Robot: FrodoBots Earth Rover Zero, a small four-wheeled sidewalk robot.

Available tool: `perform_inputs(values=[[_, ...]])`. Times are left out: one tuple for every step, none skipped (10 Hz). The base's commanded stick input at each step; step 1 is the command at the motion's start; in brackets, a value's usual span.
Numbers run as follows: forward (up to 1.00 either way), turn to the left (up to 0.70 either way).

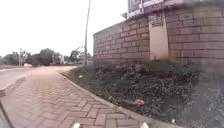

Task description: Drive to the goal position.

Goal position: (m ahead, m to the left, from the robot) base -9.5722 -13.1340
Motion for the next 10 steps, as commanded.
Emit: perform_inputs(values=[[0.0,-0.5],[0.0,-0.5],[0.0,-0.5],[0.0,-0.5],[0.0,-0.5],[0.0,-0.5],[0.0,-0.5],[0.0,-0.5],[0.0,-0.5],[0.0,-0.5]])
